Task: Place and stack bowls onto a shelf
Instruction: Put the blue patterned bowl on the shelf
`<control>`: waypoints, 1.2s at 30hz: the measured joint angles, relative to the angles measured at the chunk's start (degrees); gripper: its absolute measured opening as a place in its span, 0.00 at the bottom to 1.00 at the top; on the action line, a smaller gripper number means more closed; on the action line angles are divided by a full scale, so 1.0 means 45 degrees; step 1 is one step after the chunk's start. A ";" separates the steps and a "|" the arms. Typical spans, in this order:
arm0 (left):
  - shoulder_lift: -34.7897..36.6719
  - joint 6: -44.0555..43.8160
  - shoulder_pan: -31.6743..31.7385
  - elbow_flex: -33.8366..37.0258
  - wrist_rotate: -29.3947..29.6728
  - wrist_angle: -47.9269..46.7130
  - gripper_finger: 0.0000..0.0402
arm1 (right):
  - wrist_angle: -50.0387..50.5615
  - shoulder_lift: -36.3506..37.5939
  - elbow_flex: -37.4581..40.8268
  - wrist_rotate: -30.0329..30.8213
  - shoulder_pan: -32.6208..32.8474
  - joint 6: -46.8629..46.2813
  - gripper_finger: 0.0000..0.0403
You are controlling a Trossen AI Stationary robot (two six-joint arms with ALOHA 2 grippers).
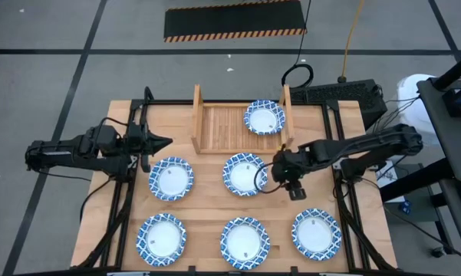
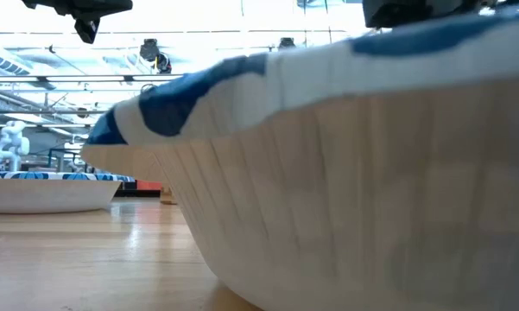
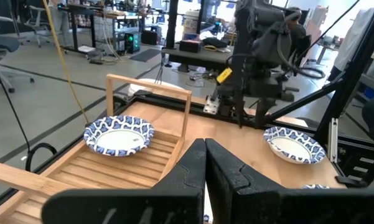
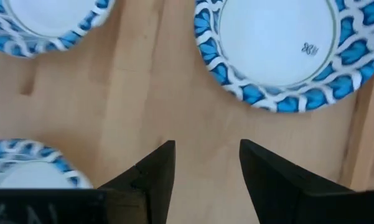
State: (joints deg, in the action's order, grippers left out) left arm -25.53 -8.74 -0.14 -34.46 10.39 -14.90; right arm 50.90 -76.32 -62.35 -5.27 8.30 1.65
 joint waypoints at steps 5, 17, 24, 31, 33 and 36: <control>0.0003 -0.0047 -0.0005 0.0000 -0.0005 0.0005 0.01 | -0.1527 -0.1010 0.0000 0.0176 0.0270 0.1122 0.43; -0.0002 -0.0052 -0.0005 0.0000 -0.0005 -0.0003 0.01 | -0.3430 -0.2708 0.0000 0.0120 0.0267 0.2771 0.43; -0.0002 0.0007 -0.0005 0.0000 -0.0094 -0.0015 0.01 | -0.4144 -0.3653 0.0000 -0.0487 0.0268 0.3286 0.43; 0.0008 -0.0042 -0.0005 0.0000 -0.0316 -0.0037 0.01 | -0.4780 -0.4345 0.0000 -0.0365 0.0257 0.4336 0.43; 0.0008 -0.0034 -0.0005 0.0000 -0.0316 -0.0058 0.01 | -0.5056 -0.4464 0.0000 0.0007 0.0257 0.4588 0.43; 0.0008 -0.0032 -0.0005 0.0000 -0.0340 -0.0072 0.01 | -0.5316 -0.4486 0.0000 0.0226 0.0191 0.4925 0.43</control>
State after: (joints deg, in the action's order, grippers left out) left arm -25.50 -8.88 -0.16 -34.46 8.86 -15.22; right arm 26.98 -96.51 -62.35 -4.26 9.16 23.82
